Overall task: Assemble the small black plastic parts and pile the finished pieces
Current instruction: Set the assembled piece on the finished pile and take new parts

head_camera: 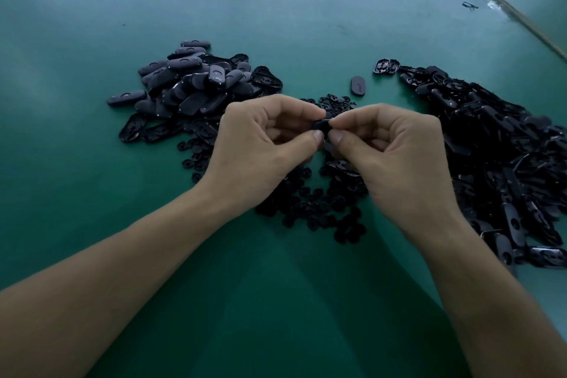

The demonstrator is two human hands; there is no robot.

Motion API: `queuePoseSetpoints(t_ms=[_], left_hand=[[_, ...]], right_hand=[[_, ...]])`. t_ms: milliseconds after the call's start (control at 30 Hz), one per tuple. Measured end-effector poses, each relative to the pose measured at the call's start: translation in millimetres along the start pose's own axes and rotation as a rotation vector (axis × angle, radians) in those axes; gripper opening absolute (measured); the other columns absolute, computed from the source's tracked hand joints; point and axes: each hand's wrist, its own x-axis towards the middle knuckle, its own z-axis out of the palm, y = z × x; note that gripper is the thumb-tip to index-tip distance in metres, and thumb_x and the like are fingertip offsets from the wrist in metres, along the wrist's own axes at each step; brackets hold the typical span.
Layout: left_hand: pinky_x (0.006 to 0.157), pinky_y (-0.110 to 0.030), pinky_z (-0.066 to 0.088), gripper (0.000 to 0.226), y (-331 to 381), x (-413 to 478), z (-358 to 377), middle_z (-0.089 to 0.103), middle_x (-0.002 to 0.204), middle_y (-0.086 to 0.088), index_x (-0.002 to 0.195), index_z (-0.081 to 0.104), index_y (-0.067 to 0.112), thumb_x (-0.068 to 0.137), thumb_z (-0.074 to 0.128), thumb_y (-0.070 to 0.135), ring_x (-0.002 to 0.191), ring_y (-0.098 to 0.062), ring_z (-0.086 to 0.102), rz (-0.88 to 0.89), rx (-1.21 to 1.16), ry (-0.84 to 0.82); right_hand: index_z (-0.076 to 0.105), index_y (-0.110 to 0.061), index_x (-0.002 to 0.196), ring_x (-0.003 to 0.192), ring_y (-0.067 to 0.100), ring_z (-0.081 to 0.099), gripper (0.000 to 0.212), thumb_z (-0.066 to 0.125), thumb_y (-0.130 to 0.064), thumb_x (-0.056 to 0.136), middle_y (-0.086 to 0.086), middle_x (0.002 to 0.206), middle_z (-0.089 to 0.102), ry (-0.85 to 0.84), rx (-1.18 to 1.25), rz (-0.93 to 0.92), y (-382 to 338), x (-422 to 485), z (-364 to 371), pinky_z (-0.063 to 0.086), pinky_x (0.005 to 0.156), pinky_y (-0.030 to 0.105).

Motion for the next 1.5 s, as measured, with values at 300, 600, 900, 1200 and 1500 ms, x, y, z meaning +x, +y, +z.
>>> queuePoseSetpoints(t_ms=[300, 600, 900, 1200, 1500], left_hand=[[0.075, -0.027, 0.06, 0.021, -1.7, 0.3, 1.7, 0.077, 0.086, 0.0, 0.091, 0.073, 0.02, 0.079, 0.075, 0.003, 0.079, -0.014, 0.074, 0.028, 0.082, -0.019], [0.076, -0.033, 0.062, 0.02, -0.2, 0.5, 1.8, 0.076, 0.089, 0.0, 0.094, 0.07, 0.021, 0.082, 0.072, 0.005, 0.082, -0.018, 0.073, 0.051, 0.065, -0.011], [0.073, -0.027, 0.06, 0.019, -0.8, 2.1, 0.5, 0.075, 0.087, 0.001, 0.098, 0.069, 0.015, 0.088, 0.072, -0.001, 0.078, -0.011, 0.071, 0.031, -0.019, 0.002], [0.069, -0.024, 0.059, 0.017, -1.8, 3.3, 0.0, 0.076, 0.085, 0.0, 0.098, 0.069, 0.013, 0.088, 0.073, 0.0, 0.077, -0.014, 0.072, -0.007, -0.091, 0.022], [0.065, -0.022, 0.057, 0.021, -3.4, 3.4, -2.1, 0.074, 0.081, 0.005, 0.097, 0.069, 0.018, 0.089, 0.07, -0.001, 0.073, -0.008, 0.069, -0.016, -0.087, -0.008]], right_hand=[[0.071, -0.03, 0.08, 0.071, 0.009, 0.072, 0.024, 0.076, -0.007, 0.085, -0.008, 0.076, 0.074, -0.019, -0.061, -0.016, 1.1, -0.7, 2.7, 0.061, 0.071, 0.033], [0.078, -0.027, 0.083, 0.074, 0.025, 0.072, 0.016, 0.081, -0.011, 0.082, -0.003, 0.076, 0.076, 0.042, 0.028, 0.013, -2.3, -1.4, 2.0, 0.06, 0.074, 0.048], [0.079, -0.022, 0.101, 0.082, 0.0, 0.071, 0.019, 0.075, -0.009, 0.088, -0.013, 0.089, 0.076, 0.101, -0.06, -0.042, -5.7, -7.6, 13.0, 0.055, 0.077, 0.019], [0.076, -0.018, 0.113, 0.092, -0.001, 0.069, 0.025, 0.07, -0.007, 0.091, -0.011, 0.101, 0.074, 0.036, -0.138, -0.086, -10.0, -8.1, 14.1, 0.053, 0.084, 0.015], [0.074, -0.034, 0.108, 0.083, 0.006, 0.067, 0.026, 0.07, -0.014, 0.091, -0.008, 0.094, 0.067, 0.034, -0.084, -0.028, -3.2, -2.8, 7.6, 0.051, 0.078, 0.019]])
